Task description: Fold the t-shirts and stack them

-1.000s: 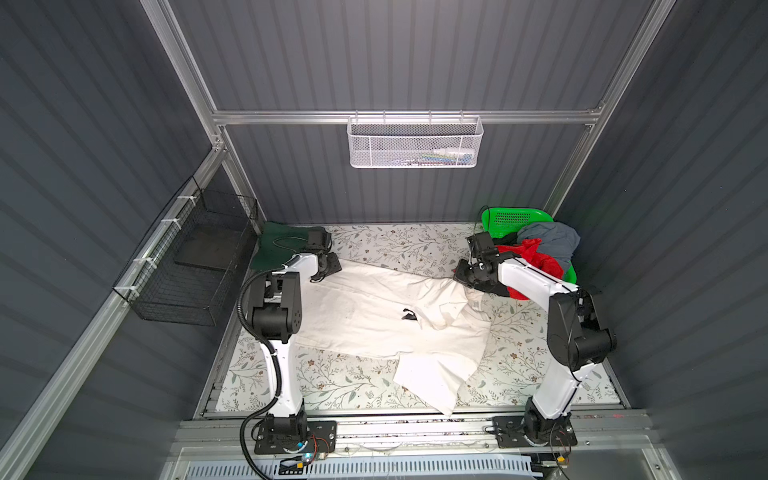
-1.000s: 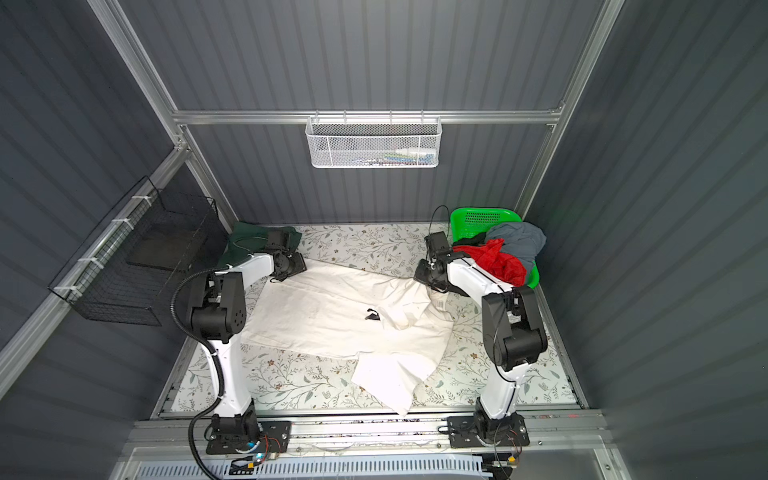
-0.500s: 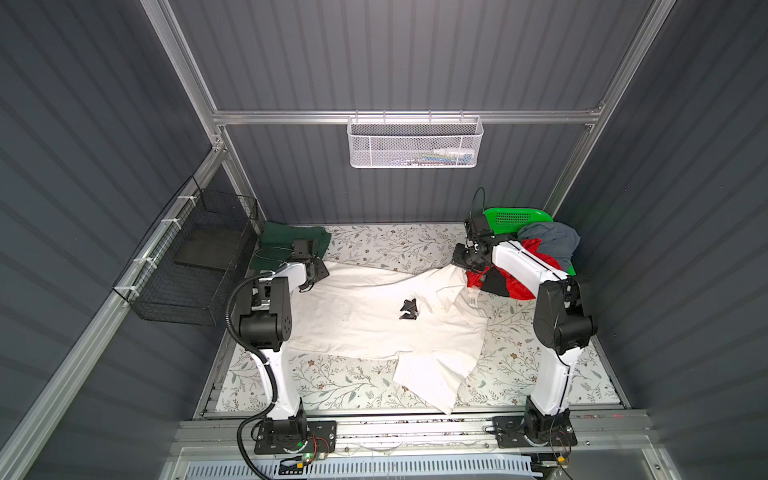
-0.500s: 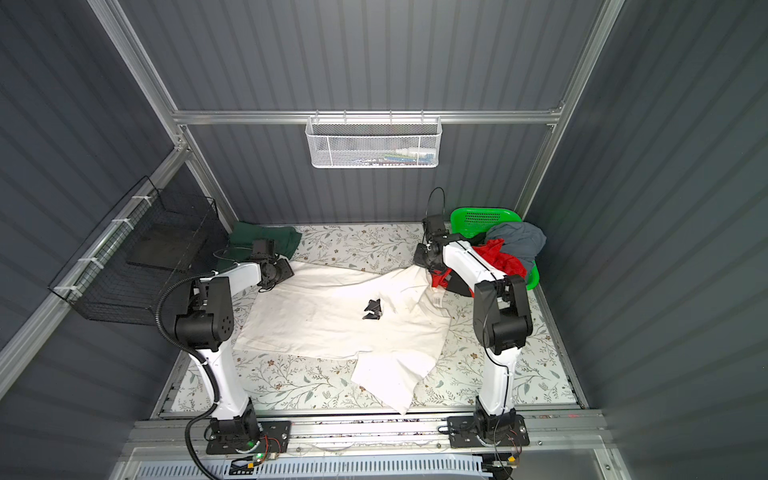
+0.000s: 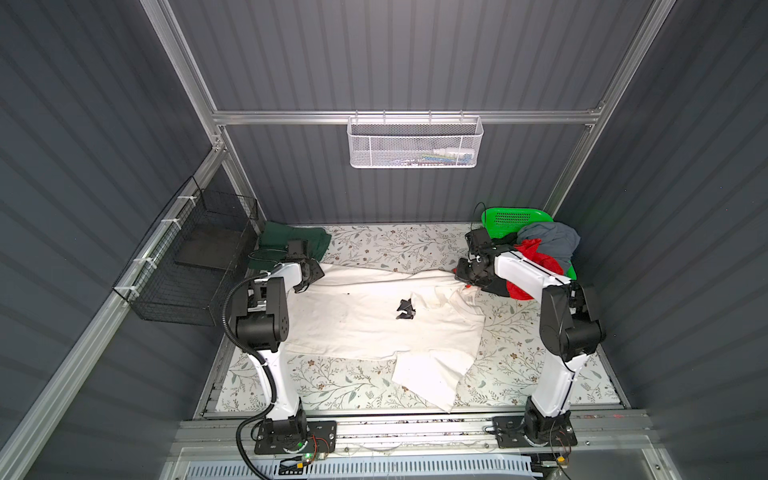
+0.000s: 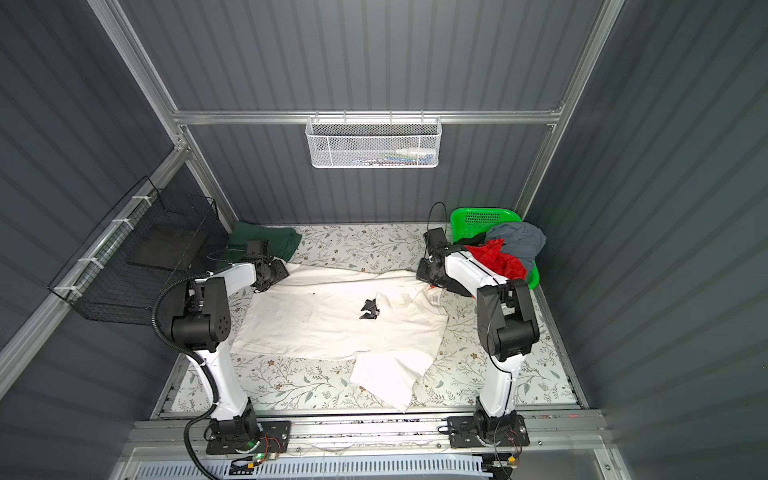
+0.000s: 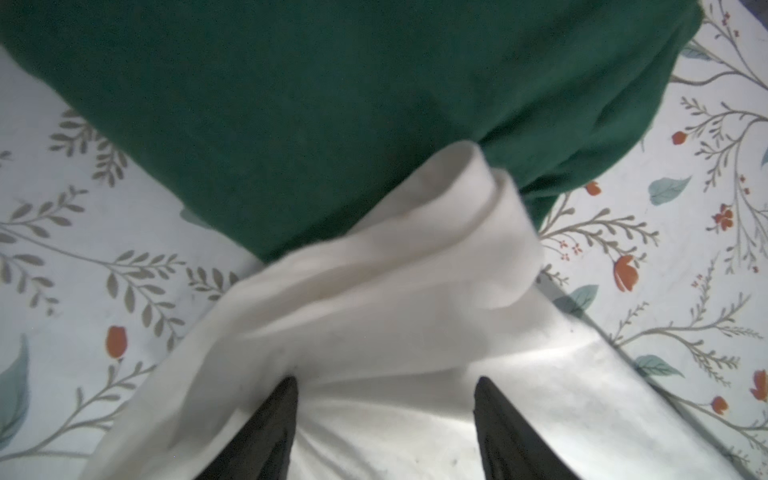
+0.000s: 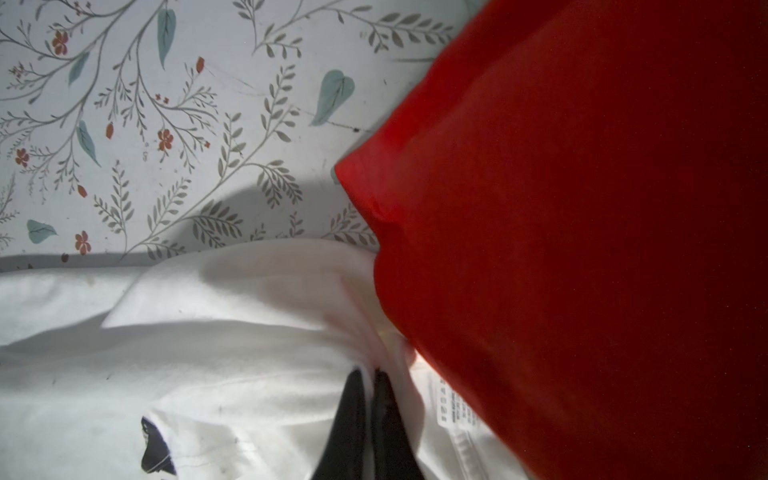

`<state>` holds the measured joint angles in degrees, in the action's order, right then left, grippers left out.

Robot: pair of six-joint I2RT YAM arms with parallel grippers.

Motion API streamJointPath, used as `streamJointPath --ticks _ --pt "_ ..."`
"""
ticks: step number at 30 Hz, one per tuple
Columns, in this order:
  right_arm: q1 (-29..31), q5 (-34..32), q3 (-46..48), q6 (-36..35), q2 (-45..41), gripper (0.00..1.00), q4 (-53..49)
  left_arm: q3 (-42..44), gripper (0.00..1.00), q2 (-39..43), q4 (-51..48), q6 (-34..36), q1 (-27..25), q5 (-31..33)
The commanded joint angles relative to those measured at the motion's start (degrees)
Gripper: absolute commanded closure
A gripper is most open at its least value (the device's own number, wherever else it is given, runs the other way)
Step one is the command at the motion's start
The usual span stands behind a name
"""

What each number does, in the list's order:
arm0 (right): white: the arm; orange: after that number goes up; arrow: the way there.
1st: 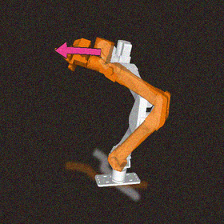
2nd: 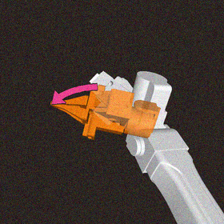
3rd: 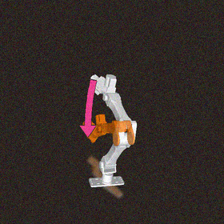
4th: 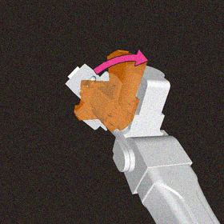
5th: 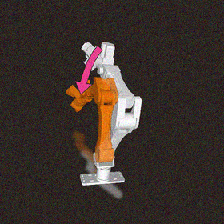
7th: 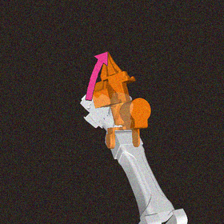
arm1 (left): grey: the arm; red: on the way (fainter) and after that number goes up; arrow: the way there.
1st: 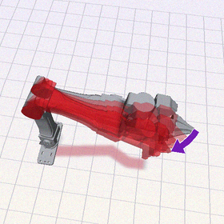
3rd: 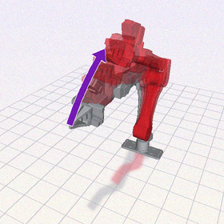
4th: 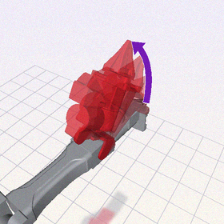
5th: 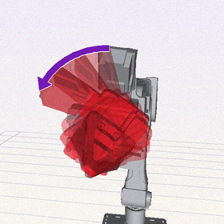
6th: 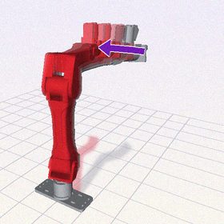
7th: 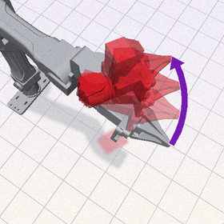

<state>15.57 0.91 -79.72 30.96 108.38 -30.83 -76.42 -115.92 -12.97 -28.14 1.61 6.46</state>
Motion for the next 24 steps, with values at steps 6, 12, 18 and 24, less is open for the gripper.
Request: streamJointPath --ticks 6,12,18,24 --pt "0.0 0.8 5.3 2.1 -3.8 0.81 2.1 0.9 0.27 -2.1 -7.4 0.5 1.6 -0.5" --pt "-1.6 5.8 4.8 1.8 -4.8 0.37 2.6 2.8 0.05 5.3 -5.9 2.0 -1.4 -1.9" --pt "-4.0 10.0 10.2 3.3 -10.4 0.27 5.3 5.8 0.01 14.5 -4.9 4.6 -12.3 0.7" --pt "-5.8 13.4 17.3 4.7 -17.4 0.15 8.2 9.5 0.00 19.8 -0.2 5.0 -23.2 -4.3"
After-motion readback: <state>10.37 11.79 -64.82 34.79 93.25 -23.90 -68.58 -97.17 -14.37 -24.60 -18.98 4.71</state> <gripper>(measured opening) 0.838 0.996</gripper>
